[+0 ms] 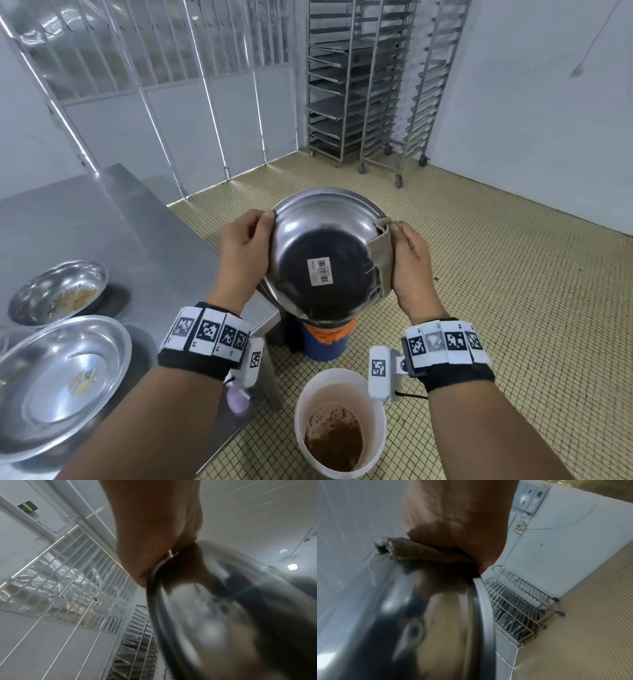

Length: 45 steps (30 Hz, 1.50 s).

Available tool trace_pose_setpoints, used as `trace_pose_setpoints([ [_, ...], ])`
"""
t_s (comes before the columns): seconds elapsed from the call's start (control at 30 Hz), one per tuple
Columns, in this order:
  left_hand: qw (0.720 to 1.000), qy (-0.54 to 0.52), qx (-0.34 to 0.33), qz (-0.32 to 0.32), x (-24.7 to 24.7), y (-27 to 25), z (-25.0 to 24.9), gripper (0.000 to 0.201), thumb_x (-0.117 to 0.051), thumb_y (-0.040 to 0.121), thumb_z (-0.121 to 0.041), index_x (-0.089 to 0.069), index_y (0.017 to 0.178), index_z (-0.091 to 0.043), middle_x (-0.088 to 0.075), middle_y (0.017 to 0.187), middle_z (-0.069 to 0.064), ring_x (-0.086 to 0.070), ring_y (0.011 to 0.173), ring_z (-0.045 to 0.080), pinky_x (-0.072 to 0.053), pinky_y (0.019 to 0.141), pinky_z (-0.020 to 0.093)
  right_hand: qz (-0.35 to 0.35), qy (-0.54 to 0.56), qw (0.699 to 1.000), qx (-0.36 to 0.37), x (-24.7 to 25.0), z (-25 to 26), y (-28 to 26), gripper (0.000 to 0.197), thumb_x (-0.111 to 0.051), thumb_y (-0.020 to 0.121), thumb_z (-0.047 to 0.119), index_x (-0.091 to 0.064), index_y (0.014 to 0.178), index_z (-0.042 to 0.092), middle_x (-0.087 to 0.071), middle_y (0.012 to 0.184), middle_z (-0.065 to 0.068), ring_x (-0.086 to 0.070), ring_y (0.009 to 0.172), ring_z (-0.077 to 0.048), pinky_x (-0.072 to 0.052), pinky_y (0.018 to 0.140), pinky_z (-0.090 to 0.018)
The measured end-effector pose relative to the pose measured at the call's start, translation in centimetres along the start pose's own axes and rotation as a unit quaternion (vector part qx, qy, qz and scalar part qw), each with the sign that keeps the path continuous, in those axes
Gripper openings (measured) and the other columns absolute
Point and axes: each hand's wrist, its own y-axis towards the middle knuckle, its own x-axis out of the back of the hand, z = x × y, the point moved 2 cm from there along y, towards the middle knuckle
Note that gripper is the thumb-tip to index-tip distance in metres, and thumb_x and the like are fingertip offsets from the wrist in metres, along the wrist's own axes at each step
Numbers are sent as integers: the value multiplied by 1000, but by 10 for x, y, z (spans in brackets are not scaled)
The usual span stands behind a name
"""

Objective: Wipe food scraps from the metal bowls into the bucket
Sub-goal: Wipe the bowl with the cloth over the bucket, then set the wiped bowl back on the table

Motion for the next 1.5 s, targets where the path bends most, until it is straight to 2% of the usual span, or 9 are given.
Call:
trace_pose_setpoints([
  [0.13,997,70,-15,24,3,6,-8,24,-65,100,-35,-69,76,-30,-65,64,-14,-58,63,9,-46,62,25,53,-62,995,57,-8,6,6,34,-45,107,17,-73,94,31,-73,96,18,-65,92,0,-47,85,-27],
  [0.3,994,-57,57,-77,10,-4,8,35,-70,98,-38,-66,71,-14,-60,68,12,-53,63,21,-44,62,38,87,-49,990,103,-20,9,15,27,-48,104,13,-72,94,17,-76,99,9,-69,98,-13,-52,90,-33],
  [0.47,980,142,66,-124,29,-16,28,46,-58,89,-70,-71,94,-26,-70,96,0,-65,96,22,-55,87,42,105,-167,965,173,-39,8,16,29,-57,103,22,-57,75,25,-58,66,13,-55,63,-3,-41,59,-18],
  [0.63,941,-58,296,-152,39,-29,26,56,-67,84,-72,-63,88,-16,-53,70,0,-47,57,17,-38,53,29,196,-250,903,290,-83,8,-6,25,-56,101,30,-56,78,20,-46,61,17,-44,53,-7,-34,52,-21],
  [0.77,901,-90,394,-160,67,-42,43,18,-68,87,-24,-61,80,-9,-52,61,5,-42,43,16,-32,41,20,271,-225,873,338,-112,7,-27,35,-59,100,23,-37,74,31,-32,57,22,-34,54,-5,-24,53,-17],
  [0.93,900,-121,382,-173,112,-58,57,25,-53,82,6,-53,62,-10,-41,48,6,-36,41,18,-32,40,21,342,-136,898,240,-143,-2,-38,29,-55,105,22,-53,76,24,-53,65,11,-50,58,-6,-40,55,-21],
  [1.13,925,-119,325,-158,168,-72,76,15,-67,57,-4,-61,71,-8,-52,72,16,-44,67,31,-39,61,37,251,-218,933,137,-188,-14,-21,33,-57,103,29,-51,71,30,-53,62,12,-52,60,-2,-33,54,-19],
  [1.3,940,-87,307,-119,223,-64,88,9,-56,66,-1,-57,75,-2,-48,69,13,-44,59,22,-35,55,31,190,-358,912,66,-238,-45,-10,18,-52,100,41,-58,93,27,-58,92,-2,-52,74,-14,-37,62,-26],
  [1.5,943,-43,305,-125,286,-43,120,10,-56,85,2,-53,78,-4,-53,66,10,-49,59,23,-43,51,30,235,-381,894,-4,-298,-72,-14,24,-50,101,47,-63,100,27,-69,92,-1,-65,86,-26,-56,78,-43],
])
